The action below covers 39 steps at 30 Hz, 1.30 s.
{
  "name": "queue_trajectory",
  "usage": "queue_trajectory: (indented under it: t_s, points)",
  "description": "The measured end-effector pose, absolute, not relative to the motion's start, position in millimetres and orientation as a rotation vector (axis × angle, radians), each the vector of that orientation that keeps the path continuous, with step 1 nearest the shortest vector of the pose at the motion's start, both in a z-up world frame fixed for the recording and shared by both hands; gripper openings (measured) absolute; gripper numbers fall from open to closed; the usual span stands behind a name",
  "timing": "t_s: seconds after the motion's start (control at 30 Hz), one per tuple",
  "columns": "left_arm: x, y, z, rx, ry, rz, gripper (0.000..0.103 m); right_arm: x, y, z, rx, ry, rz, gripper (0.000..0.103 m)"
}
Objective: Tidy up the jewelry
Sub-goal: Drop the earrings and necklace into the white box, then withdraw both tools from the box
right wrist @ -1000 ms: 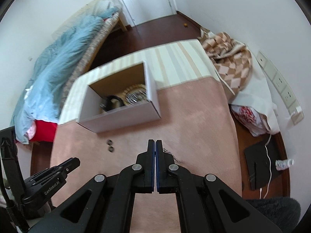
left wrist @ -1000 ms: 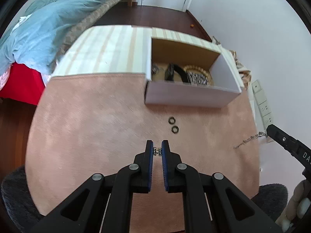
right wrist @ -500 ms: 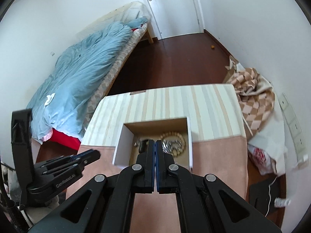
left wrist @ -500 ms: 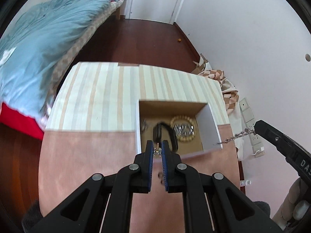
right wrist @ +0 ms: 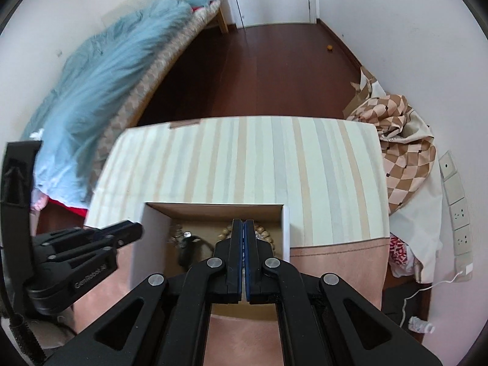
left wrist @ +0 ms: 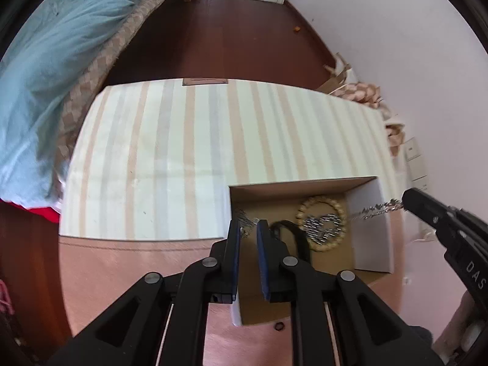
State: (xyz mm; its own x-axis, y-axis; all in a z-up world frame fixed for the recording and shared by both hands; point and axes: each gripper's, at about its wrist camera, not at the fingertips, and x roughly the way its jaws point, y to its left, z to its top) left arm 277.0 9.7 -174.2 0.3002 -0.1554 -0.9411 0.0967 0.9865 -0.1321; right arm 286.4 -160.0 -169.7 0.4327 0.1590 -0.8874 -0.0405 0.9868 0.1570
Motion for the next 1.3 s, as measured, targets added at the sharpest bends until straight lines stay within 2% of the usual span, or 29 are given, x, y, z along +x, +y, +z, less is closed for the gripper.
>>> queue_trajectory:
  t_s: [0.03, 0.07, 0.1, 0.17, 0.2, 0.27, 0.33, 0.37, 0.4, 0.5, 0.57, 0.6, 0.63, 0.8, 1.07, 1.3]
  points:
    - [280, 8, -174, -0.04, 1.254, -0.153, 0.016, 292, -160, -174, 0.106, 1.134, 0.122, 0.001]
    - [282, 7, -174, -0.025, 1.251, -0.14, 0.03, 295, -160, -177, 0.097, 1.146, 0.121, 0.001]
    - [282, 7, -172, -0.023, 1.245, -0.134, 0.051, 299, -160, -179, 0.085, 1.159, 0.106, 0.001]
    - [282, 11, -167, -0.03, 1.222, -0.11, 0.073, 303, -162, -183, 0.072, 1.175, 0.086, 0.001]
    - [283, 14, -165, -0.036, 1.211, -0.103, 0.074, 304, -164, -184, 0.07, 1.18, 0.074, 0.002]
    - [284, 19, -162, -0.029, 1.2, -0.08, 0.075, 305, -168, -186, 0.077, 1.198, 0.062, 0.013]
    - [284, 23, -161, -0.006, 1.195, -0.053, 0.084, 303, -174, -186, 0.095, 1.197, 0.058, 0.044]
    - [282, 24, -161, 0.004, 1.188, -0.041, 0.092, 301, -175, -186, 0.1, 1.196, 0.056, 0.049]
    - [279, 27, -160, 0.011, 1.178, -0.029, 0.094, 298, -177, -185, 0.109, 1.192, 0.058, 0.054]
    - [269, 32, -159, 0.022, 1.152, 0.001, 0.094, 289, -179, -184, 0.105, 1.19, 0.047, 0.059]
    - [263, 34, -158, 0.032, 1.134, 0.02, 0.099, 281, -178, -185, 0.085, 1.188, 0.039, 0.074]
    - [260, 34, -158, 0.039, 1.126, 0.031, 0.1, 277, -176, -186, 0.071, 1.187, 0.033, 0.086]
    - [255, 33, -158, 0.051, 1.117, 0.047, 0.101, 272, -174, -188, 0.053, 1.185, 0.03, 0.092]
    - [237, 33, -161, 0.051, 1.114, 0.056, 0.101, 252, -160, -198, -0.006, 1.201, 0.026, 0.099]
    - [212, 31, -155, 0.029, 1.12, 0.037, 0.101, 227, -150, -191, -0.017, 1.171, 0.014, 0.1]
    - [185, 33, -124, 0.015, 1.051, 0.051, 0.101, 205, -149, -162, -0.004, 1.111, 0.003, 0.1]
